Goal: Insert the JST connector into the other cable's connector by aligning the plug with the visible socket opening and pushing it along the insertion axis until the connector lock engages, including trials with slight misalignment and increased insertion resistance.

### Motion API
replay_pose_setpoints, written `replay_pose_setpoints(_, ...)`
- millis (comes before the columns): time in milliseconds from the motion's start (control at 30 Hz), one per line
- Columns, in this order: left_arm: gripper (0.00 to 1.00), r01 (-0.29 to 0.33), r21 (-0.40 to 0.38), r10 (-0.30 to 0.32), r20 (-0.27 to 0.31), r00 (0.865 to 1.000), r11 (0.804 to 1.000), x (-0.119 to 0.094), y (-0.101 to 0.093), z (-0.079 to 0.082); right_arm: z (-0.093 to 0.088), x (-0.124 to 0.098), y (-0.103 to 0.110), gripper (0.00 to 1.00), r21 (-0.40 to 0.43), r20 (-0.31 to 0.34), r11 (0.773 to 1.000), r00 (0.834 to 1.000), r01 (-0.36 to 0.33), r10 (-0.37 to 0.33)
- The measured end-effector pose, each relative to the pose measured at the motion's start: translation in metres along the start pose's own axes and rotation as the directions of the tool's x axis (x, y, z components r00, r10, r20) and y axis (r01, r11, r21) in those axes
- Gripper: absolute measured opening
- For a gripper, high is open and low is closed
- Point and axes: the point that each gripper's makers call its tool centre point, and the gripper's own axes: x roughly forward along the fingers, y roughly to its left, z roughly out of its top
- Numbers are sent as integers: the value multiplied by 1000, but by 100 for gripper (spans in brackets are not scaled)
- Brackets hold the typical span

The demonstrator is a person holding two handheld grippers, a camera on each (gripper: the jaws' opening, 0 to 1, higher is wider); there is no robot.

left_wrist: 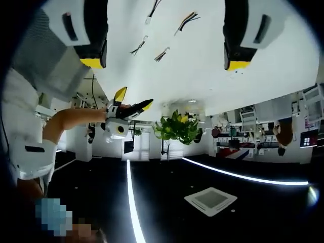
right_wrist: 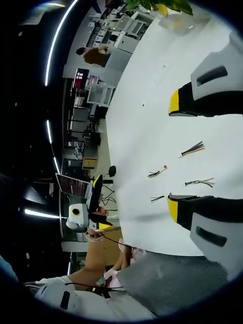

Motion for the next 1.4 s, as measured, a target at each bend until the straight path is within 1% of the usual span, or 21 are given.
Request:
replay_pose_setpoints(100, 95, 16, -24, -17, -44, 999, 1000, 4, 10, -17, -5, 6, -2, 59, 3, -7, 1000, 1000, -27, 27)
replay_pose_setpoints(133, 93, 19, -16, -20, -54, 998, 1000, 5, 12, -20, -7, 8, -3, 59, 4, -14, 1000, 999, -31, 31)
replay_pose_setpoints(167, 90, 23, 10, -22, -92, 996, 1000, 7, 15, -29, -9, 10, -6, 59, 2, -21, 999, 999, -32, 32)
replay_pose_setpoints(233, 86, 28, 4, -28, -100, 995, 1000, 11, 16, -33, -12, 12, -8, 58, 1, -25, 999, 999, -41, 41)
replay_pose_setpoints(300, 89, 38, -16, -40, -102, 994, 999, 14, 17, -39, -13, 15, -10, 58, 12, -21, 999, 998, -50, 51)
replay_pose_setpoints(333, 89, 38, -14, -39, -112, 993, 999, 16, 19, -44, -14, 17, -11, 59, 16, -19, 999, 999, -50, 50)
replay_pose_setpoints(400, 88, 31, 4, -30, -135, 990, 1000, 19, 24, -51, -16, 21, -14, 60, 25, -22, 998, 998, -52, 53)
replay_pose_setpoints(500, 88, 39, -17, -41, -132, 990, 999, 25, 28, -54, -18, 29, -16, 58, 20, -30, 998, 998, -62, 62)
replay_pose_setpoints(633, 87, 50, -9, -51, -147, 988, 999, 31, 30, -59, -22, 37, -19, 58, 22, -37, 997, 996, -75, 76)
replay_pose_setpoints(733, 85, 54, -15, -56, -144, 988, 998, 33, 33, -60, -25, 43, -18, 56, 13, -40, 996, 995, -90, 91)
replay_pose_setpoints(800, 83, 53, -18, -55, -148, 987, 998, 34, 36, -64, -28, 48, -17, 55, 16, -43, 995, 994, -103, 103)
replay_pose_setpoints(867, 80, 50, -16, -52, -158, 986, 999, 35, 38, -69, -33, 53, -17, 54, 37, -52, 993, 992, -114, 116)
replay_pose_setpoints(967, 75, 55, -14, -56, -171, 984, 998, 37, 38, -75, -38, 59, -17, 51, 40, -49, 991, 990, -131, 133)
replay_pose_setpoints(1100, 74, 63, -18, -65, -185, 981, 998, 44, 39, -85, -46, 66, -18, 50, 40, -64, 988, 987, -146, 148)
replay_pose_setpoints(1167, 71, 72, -14, -73, -189, 979, 997, 48, 38, -89, -49, 69, -18, 47, 38, -69, 987, 985, -154, 156)
replay_pose_setpoints(1233, 65, 78, 0, -76, -185, 980, 997, 51, 37, -90, -50, 71, -16, 47, 45, -67, 985, 984, -164, 166)
replay_pose_setpoints(1267, 64, 88, -1, -87, -167, 982, 996, 53, 35, -88, -51, 73, -14, 47, 56, -63, 983, 982, -173, 177)
replay_pose_setpoints(1400, 63, 101, -6, -100, -170, 980, 995, 62, 34, -95, -60, 80, -15, 41, 24, -84, 982, 978, -188, 189)
